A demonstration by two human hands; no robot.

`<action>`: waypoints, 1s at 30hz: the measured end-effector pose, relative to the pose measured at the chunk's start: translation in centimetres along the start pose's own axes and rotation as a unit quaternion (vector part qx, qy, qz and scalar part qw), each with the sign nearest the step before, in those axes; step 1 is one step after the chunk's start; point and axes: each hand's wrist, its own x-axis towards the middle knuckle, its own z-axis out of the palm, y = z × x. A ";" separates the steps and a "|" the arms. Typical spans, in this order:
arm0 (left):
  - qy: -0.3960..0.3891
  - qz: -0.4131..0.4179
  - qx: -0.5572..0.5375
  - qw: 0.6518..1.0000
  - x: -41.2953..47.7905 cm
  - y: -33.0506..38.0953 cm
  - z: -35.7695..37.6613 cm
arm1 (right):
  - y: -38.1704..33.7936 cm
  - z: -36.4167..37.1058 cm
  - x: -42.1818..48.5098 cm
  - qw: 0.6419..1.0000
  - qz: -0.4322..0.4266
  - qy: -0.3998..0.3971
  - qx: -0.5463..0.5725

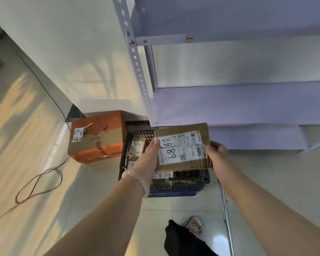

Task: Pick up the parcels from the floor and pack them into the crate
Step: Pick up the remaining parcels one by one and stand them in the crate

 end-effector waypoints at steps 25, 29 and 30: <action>-0.112 -0.174 0.325 0.923 26.7 -16.6 -1.7 | 17.5 6.3 17.8 0.945 0.072 0.186 -0.257; -0.117 -0.174 0.319 0.924 27.5 -16.8 -1.6 | 17.8 5.8 19.5 0.934 0.102 0.171 -0.295; -0.119 -0.171 0.314 0.927 27.7 -16.8 -1.6 | 17.6 5.6 19.8 0.930 0.108 0.171 -0.305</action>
